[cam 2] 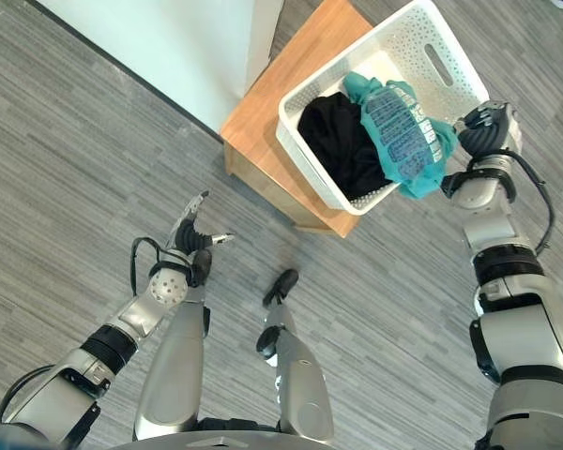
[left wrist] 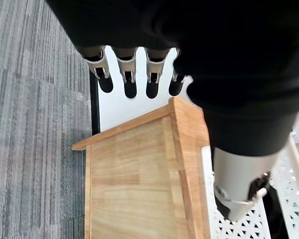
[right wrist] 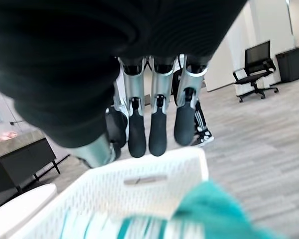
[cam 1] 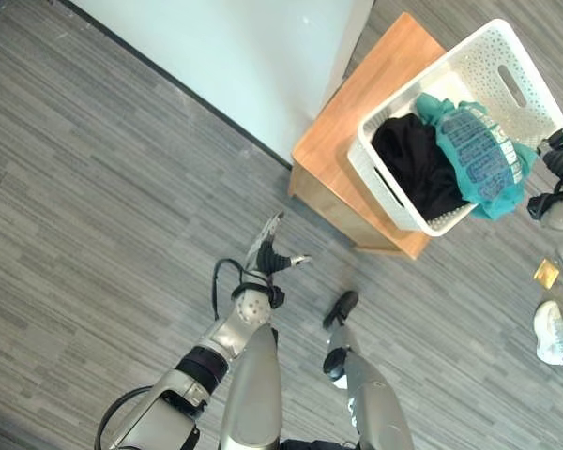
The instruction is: Pick up bed clothes into laundry basket.
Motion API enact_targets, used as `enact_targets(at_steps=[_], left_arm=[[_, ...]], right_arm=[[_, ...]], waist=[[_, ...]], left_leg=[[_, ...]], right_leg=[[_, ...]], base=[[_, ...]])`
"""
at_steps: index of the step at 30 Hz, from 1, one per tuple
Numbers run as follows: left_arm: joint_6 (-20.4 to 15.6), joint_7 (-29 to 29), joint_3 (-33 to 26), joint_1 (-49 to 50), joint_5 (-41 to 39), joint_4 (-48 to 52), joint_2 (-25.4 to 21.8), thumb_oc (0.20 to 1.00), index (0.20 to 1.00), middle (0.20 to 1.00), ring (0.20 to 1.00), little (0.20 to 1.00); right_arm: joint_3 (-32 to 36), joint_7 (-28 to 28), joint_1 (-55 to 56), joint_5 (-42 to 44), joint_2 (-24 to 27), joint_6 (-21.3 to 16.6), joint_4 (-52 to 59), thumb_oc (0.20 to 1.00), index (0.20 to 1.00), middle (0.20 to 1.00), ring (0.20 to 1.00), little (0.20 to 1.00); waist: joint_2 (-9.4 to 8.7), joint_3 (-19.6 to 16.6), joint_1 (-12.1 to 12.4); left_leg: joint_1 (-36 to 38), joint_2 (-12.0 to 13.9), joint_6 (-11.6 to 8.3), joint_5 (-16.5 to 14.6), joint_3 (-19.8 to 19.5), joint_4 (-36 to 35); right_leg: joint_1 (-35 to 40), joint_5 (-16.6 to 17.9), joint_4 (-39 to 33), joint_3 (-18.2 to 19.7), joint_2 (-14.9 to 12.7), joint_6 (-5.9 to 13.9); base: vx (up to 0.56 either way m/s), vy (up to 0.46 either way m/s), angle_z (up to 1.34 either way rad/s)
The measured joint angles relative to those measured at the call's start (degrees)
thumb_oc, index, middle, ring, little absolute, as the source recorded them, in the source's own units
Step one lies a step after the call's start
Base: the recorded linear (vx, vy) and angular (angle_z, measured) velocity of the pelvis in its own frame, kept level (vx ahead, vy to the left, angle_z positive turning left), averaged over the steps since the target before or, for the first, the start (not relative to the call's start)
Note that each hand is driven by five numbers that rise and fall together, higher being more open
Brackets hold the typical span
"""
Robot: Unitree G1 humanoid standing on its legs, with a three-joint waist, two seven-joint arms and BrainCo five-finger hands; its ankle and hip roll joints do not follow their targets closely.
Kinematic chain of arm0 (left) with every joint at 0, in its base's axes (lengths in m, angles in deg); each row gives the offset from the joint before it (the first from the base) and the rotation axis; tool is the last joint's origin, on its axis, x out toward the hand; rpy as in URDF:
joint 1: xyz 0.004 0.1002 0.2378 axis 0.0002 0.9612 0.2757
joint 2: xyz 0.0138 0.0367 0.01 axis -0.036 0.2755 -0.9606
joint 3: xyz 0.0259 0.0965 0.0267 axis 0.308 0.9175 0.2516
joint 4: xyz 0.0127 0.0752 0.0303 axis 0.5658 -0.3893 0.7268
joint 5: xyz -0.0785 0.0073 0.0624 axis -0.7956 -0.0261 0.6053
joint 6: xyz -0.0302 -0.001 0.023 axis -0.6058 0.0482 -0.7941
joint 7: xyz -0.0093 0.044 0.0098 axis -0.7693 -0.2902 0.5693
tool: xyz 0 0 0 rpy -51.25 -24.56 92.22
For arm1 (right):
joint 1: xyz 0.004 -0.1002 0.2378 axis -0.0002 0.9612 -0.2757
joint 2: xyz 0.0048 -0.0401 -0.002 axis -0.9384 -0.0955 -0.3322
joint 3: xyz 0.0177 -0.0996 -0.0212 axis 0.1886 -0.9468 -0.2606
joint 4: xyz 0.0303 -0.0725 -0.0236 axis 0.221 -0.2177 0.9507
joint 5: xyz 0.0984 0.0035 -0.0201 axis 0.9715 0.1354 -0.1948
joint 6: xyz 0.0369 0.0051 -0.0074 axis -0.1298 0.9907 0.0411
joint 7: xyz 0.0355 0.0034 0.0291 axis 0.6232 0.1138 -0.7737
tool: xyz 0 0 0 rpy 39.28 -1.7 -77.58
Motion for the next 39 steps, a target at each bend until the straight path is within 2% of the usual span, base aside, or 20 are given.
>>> enact_targets(at_steps=[4,5,6,7,14,24,36,37,38,39], left_arm=[[0.0,0.0,0.0,0.0,0.0,0.0,-0.1,1.0,1.0,1.0,1.0,1.0],[0.0,0.0,0.0,0.0,0.0,0.0,-0.1,1.0,1.0,1.0,1.0,1.0],[0.0,0.0,0.1,-0.2,0.0,0.0,0.0,1.0,1.0,1.0,1.0,1.0],[0.0,0.0,0.2,-0.4,0.0,0.0,0.1,1.0,1.0,1.0,1.0,1.0],[0.0,0.1,0.4,0.0,-0.2,0.0,0.2,1.0,1.0,1.0,1.0,1.0],[0.0,0.1,0.7,-0.1,-0.3,0.0,0.2,1.0,1.0,1.0,1.0,1.0],[-0.3,0.1,1.7,-0.7,-0.4,-1.6,0.4,1.0,1.0,1.0,1.0,1.0],[-0.4,0.2,1.9,-1.5,-0.4,-1.8,0.4,1.0,1.0,1.0,1.0,1.0],[-0.4,0.2,2.2,-1.9,-0.4,-1.8,0.4,1.0,1.0,1.0,1.0,1.0],[-0.4,0.3,2.2,-2.1,-0.4,-1.9,0.5,1.0,1.0,1.0,1.0,1.0]], right_arm=[[-0.7,0.3,-0.2,0.0,0.2,0.1,-3.7,0.2,0.2,0.2,0.2,0.2],[-0.7,0.4,-0.2,0.0,0.2,0.1,-3.8,0.304,0.304,0.304,0.304,0.304],[-0.7,0.4,-0.2,0.0,0.2,0.0,-3.8,0.58,0.58,0.58,0.58,0.58],[-0.7,0.4,-0.2,0.0,0.2,0.0,-3.8,1.0,1.0,1.0,1.0,1.0],[-0.7,0.5,1.5,-0.4,0.2,-0.1,-3.5,1.0,1.0,1.0,1.0,1.0],[-0.8,0.4,2.4,-0.5,0.1,-0.4,-8.0,1.0,1.0,1.0,1.0,1.0],[-0.9,0.4,1.0,0.1,0.1,-0.7,-10.4,1.0,1.0,1.0,1.0,1.0],[-0.9,0.4,0.5,0.2,0.1,-0.7,-10.5,0.633,0.633,0.633,0.633,0.633],[-0.9,0.4,0.1,0.3,0.1,-0.7,-10.5,0.576,0.576,0.576,0.576,0.576],[-0.9,0.4,-0.2,0.7,0.2,-0.8,-10.5,0.561,0.561,0.561,0.561,0.561]], waist=[[-0.01,0.0,0.1],[-0.01,0.0,0.1],[-0.01,0.0,-0.1],[-0.01,0.0,-0.3],[-0.01,0.0,-1.3],[-0.01,0.0,-1.1],[0.01,0.0,-0.7],[0.01,0.0,-0.5],[0.02,0.0,-0.5],[0.01,0.0,-0.3]], left_leg=[[0.1,-0.2,0.06,0.0,-0.2,0.0],[0.1,-0.2,0.06,0.0,-0.2,0.0],[0.1,-0.2,0.06,0.0,-0.3,0.0],[0.2,0.0,0.06,0.0,-0.3,0.1],[0.3,0.2,0.03,0.0,-0.7,0.2],[-0.1,0.2,-0.06,-0.1,-1.0,0.0],[-5.0,0.3,-0.17,-0.2,-2.4,0.9],[-6.5,0.4,-0.21,-0.2,-2.5,1.4],[-7.0,0.5,-0.21,-0.2,-2.7,1.5],[-7.5,0.5,-0.22,-0.2,-2.8,1.7]], right_leg=[[0.2,0.1,0.0,0.0,-0.3,0.02],[0.2,0.1,0.0,0.0,-0.3,0.03],[0.3,0.1,0.0,0.1,-0.3,0.04],[0.3,0.1,0.0,0.1,-0.2,0.05],[0.7,-0.2,0.0,0.0,0.2,0.41],[0.4,-0.4,0.0,-0.1,0.2,0.69],[-3.4,-0.3,0.0,-1.2,0.7,0.54],[-4.4,-0.3,0.0,-1.5,0.7,0.53],[-4.8,-0.3,0.0,-1.6,0.7,0.53],[-5.1,-0.3,0.0,-1.7,0.7,0.5]], base=[[0.0,-0.001,0.03],[0.0,0.0,0.0],[0.01,-0.006,-0.04],[0.01,-0.006,-0.04],[0.0,-0.003,0.01],[0.0,-0.001,0.0],[0.0,-0.004,0.03],[0.01,-0.019,0.08],[0.02,-0.025,0.08],[0.02,-0.008,0.04]])
